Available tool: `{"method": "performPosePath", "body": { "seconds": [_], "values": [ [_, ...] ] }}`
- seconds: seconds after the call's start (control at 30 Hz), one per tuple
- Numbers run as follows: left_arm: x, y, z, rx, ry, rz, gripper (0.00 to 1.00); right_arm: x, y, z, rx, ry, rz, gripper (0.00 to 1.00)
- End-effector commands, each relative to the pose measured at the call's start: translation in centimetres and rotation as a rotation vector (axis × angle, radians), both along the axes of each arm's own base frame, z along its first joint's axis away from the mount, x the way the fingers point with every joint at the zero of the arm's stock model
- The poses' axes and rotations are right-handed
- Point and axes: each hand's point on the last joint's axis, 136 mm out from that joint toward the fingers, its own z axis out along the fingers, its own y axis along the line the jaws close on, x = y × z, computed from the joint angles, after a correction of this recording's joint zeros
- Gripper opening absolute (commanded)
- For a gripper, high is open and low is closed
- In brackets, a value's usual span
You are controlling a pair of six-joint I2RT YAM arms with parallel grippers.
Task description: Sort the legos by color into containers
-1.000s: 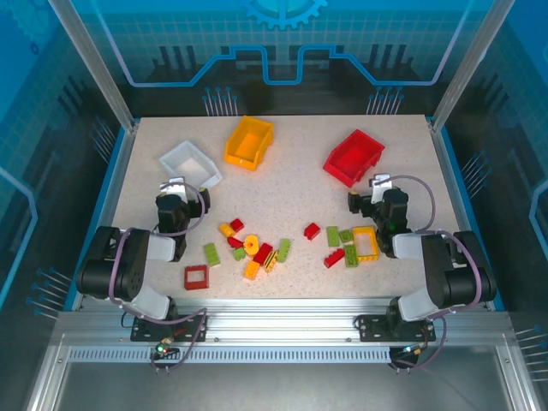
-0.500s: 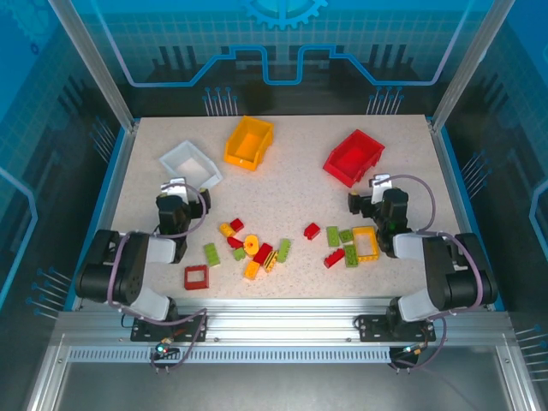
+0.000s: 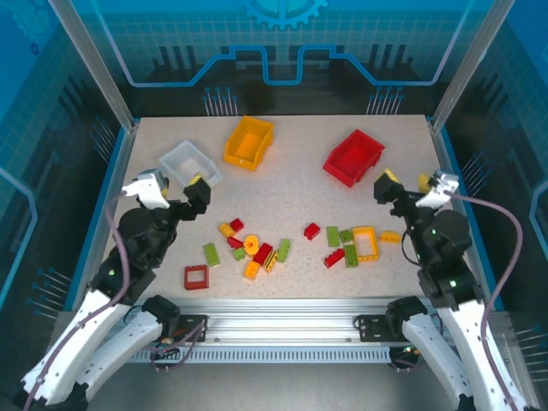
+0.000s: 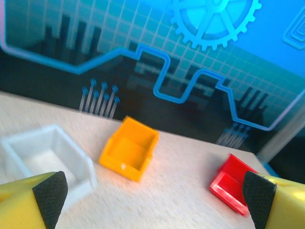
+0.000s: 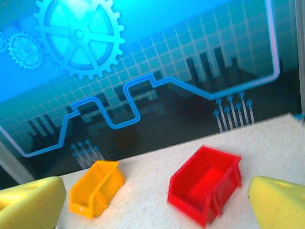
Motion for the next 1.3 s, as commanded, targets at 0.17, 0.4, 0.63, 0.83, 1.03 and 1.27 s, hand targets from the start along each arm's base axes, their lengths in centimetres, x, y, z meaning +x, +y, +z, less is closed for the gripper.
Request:
{"method": "performPosePath", "body": {
  "seconds": [0.17, 0.4, 0.63, 0.83, 1.03, 1.27],
  "values": [
    [-3.1, 0.1, -10.4, -0.065, 0.628, 0.053, 0.99, -2.9, 4.5, -12.4, 0.057, 0.608, 0.213, 0.85],
    [2.8, 3.2, -13.7, -0.192, 0.869, 0.163, 0.90, 4.8, 12.6, -12.5, -0.062, 0.717, 0.353, 0.83],
    [9.3, 7.5, -15.9, -0.274, 0.894, 0.273, 0.85, 15.1, 20.1, -14.8, -0.021, 0.807, 0.406, 0.84],
    [13.9, 10.6, -18.9, -0.267, 0.932, 0.318, 0.76, 20.9, 23.9, -18.2, 0.018, 0.838, 0.411, 0.86],
    [17.1, 12.3, -22.4, -0.192, 1.001, 0.332, 0.69, 24.8, 26.5, -20.1, 0.039, 0.812, 0.432, 0.89],
    [19.5, 13.4, -25.5, -0.120, 1.056, 0.320, 0.55, 28.0, 28.9, -21.6, 0.049, 0.804, 0.449, 0.90]
  ]
}}
